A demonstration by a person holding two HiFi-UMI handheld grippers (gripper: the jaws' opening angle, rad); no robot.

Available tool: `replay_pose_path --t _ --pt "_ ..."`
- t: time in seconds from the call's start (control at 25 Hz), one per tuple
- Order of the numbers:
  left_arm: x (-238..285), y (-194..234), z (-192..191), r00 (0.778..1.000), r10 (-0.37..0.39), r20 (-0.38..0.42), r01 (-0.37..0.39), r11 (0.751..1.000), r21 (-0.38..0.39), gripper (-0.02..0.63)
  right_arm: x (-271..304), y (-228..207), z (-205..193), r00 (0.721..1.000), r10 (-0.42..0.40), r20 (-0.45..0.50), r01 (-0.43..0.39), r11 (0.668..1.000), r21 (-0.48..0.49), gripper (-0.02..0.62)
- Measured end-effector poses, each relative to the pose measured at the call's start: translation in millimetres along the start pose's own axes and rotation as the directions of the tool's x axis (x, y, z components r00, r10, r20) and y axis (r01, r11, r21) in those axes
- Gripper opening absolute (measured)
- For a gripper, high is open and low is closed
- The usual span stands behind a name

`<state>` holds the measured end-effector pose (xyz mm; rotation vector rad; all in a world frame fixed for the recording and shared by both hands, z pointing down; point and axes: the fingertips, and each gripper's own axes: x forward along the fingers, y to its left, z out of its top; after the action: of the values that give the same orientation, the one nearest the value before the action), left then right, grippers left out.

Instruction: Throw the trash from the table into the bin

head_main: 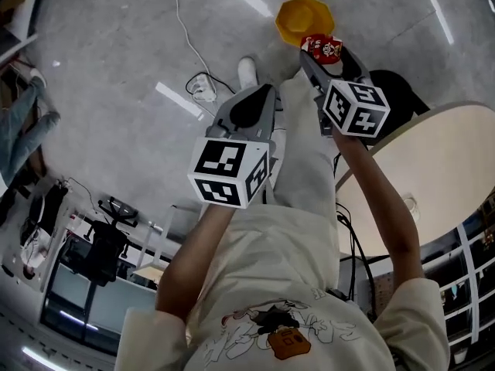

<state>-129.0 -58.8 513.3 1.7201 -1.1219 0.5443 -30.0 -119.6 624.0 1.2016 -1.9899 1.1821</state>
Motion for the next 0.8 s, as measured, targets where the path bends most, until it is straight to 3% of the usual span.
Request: replay_pose_path --t 0.8 --pt "102 74 -74 0.998 0.007 -0.063 -0.012 0.997 -0.077 0.000 147 -82 -97 0.987 -0.143 -0.078 0.144 0.990 0.006 0.408"
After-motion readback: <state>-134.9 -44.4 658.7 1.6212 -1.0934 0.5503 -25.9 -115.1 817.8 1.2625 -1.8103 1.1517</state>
